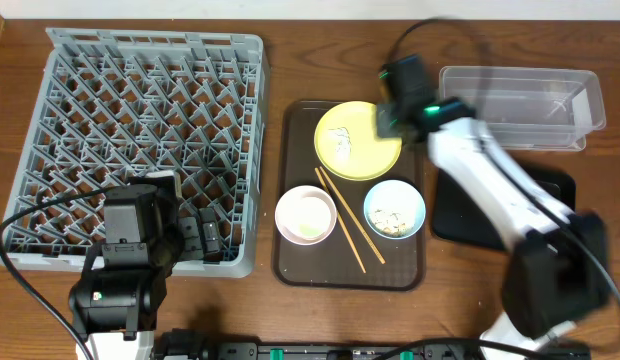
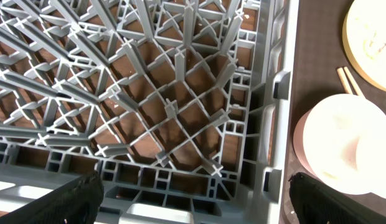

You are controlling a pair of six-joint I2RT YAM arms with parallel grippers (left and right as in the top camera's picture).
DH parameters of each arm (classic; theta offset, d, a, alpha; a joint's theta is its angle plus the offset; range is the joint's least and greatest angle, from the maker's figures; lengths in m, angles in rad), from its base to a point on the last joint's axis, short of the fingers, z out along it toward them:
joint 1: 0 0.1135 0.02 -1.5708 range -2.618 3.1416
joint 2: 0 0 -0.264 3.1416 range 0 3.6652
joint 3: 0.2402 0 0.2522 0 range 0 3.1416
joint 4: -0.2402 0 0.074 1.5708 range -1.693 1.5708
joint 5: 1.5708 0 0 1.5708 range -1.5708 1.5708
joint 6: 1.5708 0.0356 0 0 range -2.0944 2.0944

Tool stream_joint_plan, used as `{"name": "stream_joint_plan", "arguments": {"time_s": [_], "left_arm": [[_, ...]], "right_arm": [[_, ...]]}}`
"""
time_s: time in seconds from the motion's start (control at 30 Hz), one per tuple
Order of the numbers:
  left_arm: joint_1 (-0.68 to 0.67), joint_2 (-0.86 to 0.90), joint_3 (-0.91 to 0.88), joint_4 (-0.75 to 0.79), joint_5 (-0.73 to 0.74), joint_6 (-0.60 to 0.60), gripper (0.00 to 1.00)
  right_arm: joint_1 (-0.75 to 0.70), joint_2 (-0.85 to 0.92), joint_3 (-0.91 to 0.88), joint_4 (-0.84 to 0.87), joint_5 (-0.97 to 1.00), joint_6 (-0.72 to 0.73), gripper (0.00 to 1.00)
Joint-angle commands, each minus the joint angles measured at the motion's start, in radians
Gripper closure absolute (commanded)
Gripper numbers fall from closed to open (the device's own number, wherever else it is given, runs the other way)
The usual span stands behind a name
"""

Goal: Sort waste into correct bins and load items into the dishwasher
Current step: 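Grasp the green snack wrapper on the yellow plate with the right gripper, then carry the wrapper to the clear bin and release it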

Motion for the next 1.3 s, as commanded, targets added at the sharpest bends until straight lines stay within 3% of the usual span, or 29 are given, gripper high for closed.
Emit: {"name": "stream_joint_plan", "arguments": {"time_s": [0.0, 0.17, 0.4, 0.47, 0.53, 0.57, 0.67, 0.93, 1.13, 1.27], "left_arm": [[-0.002, -0.001, 0.023, -0.003, -0.001, -0.01, 0.03], [-0.002, -0.001, 0.023, -0.003, -0.001, -0.01, 0.03], [-0.002, -0.001, 0.023, -0.003, -0.001, -0.01, 0.03], [-0.002, -0.001, 0.023, -0.003, -0.001, -0.01, 0.03], [-0.002, -0.001, 0.023, -0.003, -0.001, -0.01, 0.03], [-0.002, -0.001, 0.023, -0.003, -0.001, -0.01, 0.03], [-0.002, -0.001, 0.023, -0.003, -0.001, -0.01, 0.03], [-0.002, -0.001, 0.023, -0.003, -0.002, -0.01, 0.03], [-0.002, -0.001, 0.023, -0.003, -0.001, -0.01, 0.03], [-0.002, -0.001, 0.023, -0.004, -0.001, -0.01, 0.03]], "right_arm": [[-0.079, -0.067, 0.021, -0.023, 0.191, 0.202, 0.99], [-0.196, -0.052, 0.021, -0.043, 0.192, 0.418, 0.99], [-0.293, 0.022, 0.021, -0.009, 0.144, 0.439, 0.98], [-0.306, 0.03, 0.021, -0.005, 0.13, 0.439, 0.89], [-0.312, 0.027, 0.021, 0.017, 0.121, 0.434, 0.7], [-0.313, 0.019, 0.021, 0.034, 0.119, 0.415, 0.58], [-0.309, -0.022, 0.021, 0.078, 0.073, 0.33, 0.45], [-0.182, -0.105, 0.021, 0.093, -0.225, 0.061, 0.39], [0.0, -0.021, 0.018, 0.081, -0.213, -0.026, 0.25], [0.077, 0.073, 0.018, 0.093, -0.176, -0.024, 0.26]]}}
